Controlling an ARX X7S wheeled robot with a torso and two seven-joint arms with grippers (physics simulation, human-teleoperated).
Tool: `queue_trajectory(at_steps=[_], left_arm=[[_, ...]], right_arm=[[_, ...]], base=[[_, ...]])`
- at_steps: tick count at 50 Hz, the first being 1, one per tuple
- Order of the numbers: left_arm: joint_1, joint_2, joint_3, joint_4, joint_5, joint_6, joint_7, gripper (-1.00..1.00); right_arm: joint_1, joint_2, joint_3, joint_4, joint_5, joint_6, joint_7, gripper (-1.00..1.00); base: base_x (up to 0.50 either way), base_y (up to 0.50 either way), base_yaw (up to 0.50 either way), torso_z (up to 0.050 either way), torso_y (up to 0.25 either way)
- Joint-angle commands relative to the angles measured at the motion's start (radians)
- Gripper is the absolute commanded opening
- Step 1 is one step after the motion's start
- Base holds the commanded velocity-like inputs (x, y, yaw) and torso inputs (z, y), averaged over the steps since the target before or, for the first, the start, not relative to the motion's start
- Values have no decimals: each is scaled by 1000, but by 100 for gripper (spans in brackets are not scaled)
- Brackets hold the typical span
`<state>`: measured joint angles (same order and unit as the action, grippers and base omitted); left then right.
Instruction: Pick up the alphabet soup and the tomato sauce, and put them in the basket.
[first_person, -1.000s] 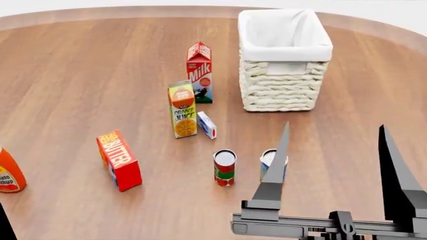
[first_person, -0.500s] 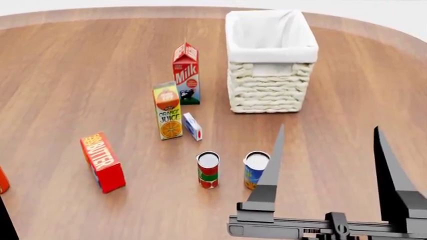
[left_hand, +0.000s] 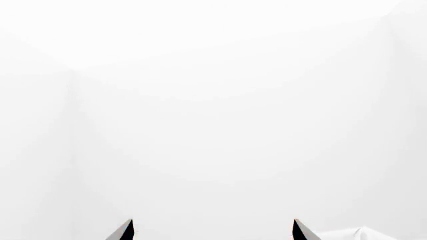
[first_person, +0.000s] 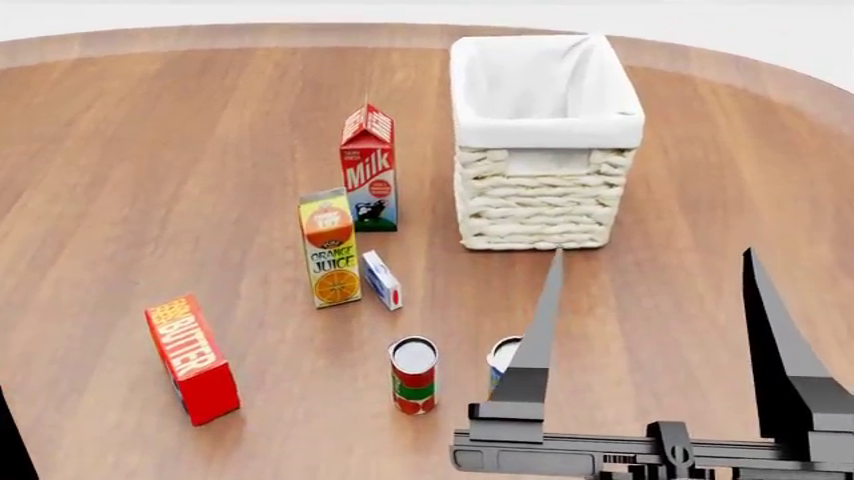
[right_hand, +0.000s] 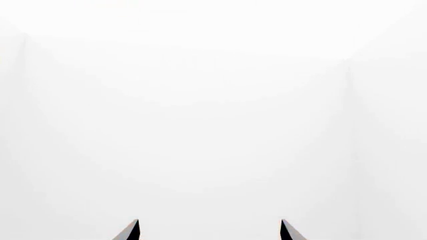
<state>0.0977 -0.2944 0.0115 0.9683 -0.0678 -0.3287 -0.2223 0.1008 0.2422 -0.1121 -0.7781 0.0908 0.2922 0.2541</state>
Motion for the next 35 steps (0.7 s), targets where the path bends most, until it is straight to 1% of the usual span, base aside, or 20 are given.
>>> queue_trajectory(at_steps=[1,7,11,14,17,18,19,22,24,28,30,32,35], left_arm=[[-1,-7,7,-4,-2,4,-8,100],[7,-10,16,-15,0,15,-12,100],[7,-11,24,-25,2,24,-13,100],[6,-13,22,-23,-2,20,-15,100],[7,-15,24,-23,-2,20,-17,100],[7,-15,24,-24,-3,22,-18,100],[7,-16,25,-24,-2,21,-19,100],[6,-17,29,-26,-1,22,-20,100],[6,-18,28,-26,-5,22,-21,100],[5,-21,27,-23,-7,20,-23,100],[4,-22,27,-21,-9,18,-25,100],[3,-23,27,-18,-11,15,-26,100],[2,-25,30,-17,-10,13,-28,100]], right_arm=[[-2,11,-5,-3,6,-1,10,100],[-15,17,-21,5,-3,-19,12,100],[-49,17,-29,54,-17,-102,14,100],[-10,21,-26,9,-3,-19,15,100],[-14,24,-25,10,0,-26,18,100],[-43,22,-30,49,-11,-92,18,100],[-46,22,-32,55,-13,-101,18,100],[-16,25,-28,14,2,-31,20,100],[-10,27,-27,8,5,-19,21,100],[-8,30,-27,6,11,-14,24,100],[-40,28,-35,45,-2,-85,25,100],[-6,31,-33,1,11,-10,26,100],[-14,33,-35,10,9,-27,28,100]], base=[[172,0,0,0,0],[215,0,0,0,0],[316,0,0,0,0],[329,0,0,0,0],[336,0,0,0,0],[336,0,0,0,0],[336,0,0,0,0],[337,0,0,0,0],[336,0,0,0,0],[339,0,0,0,0],[326,0,0,0,0],[320,0,0,0,0],[318,0,0,0,0]])
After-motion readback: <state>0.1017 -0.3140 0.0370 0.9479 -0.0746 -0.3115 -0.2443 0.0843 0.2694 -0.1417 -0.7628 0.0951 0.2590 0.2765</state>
